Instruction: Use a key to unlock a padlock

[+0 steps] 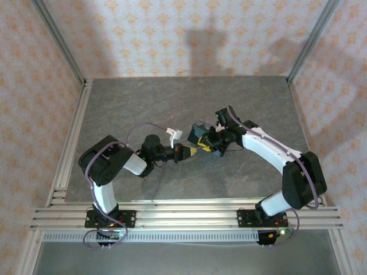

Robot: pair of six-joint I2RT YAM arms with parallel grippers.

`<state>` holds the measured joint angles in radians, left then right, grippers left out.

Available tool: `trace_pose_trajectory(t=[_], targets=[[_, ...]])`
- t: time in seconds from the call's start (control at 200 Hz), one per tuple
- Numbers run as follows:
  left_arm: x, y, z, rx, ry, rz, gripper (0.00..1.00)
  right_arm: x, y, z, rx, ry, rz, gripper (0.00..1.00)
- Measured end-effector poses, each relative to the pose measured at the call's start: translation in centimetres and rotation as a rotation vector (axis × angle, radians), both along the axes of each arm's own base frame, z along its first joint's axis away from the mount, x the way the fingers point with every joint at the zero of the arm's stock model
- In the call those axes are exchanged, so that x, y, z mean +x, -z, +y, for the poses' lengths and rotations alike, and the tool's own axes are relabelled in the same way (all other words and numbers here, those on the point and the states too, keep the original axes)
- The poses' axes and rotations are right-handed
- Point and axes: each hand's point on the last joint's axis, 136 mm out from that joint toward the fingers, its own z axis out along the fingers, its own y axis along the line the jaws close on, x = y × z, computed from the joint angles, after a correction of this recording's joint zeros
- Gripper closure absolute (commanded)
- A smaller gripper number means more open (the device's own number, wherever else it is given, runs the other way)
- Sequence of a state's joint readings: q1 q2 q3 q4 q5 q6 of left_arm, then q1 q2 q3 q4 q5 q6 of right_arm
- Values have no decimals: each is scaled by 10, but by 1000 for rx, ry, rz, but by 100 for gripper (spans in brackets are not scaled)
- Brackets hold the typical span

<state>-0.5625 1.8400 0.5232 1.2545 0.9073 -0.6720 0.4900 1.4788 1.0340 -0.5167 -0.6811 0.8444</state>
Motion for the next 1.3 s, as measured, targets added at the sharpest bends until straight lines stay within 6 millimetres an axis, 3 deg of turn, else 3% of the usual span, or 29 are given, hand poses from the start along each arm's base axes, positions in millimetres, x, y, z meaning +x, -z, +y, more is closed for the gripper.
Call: trace_pose_trajectory(t=[1.301], targets=[[7, 9, 2, 31, -8, -13, 100, -2, 4, 1, -22, -43, 29, 100]])
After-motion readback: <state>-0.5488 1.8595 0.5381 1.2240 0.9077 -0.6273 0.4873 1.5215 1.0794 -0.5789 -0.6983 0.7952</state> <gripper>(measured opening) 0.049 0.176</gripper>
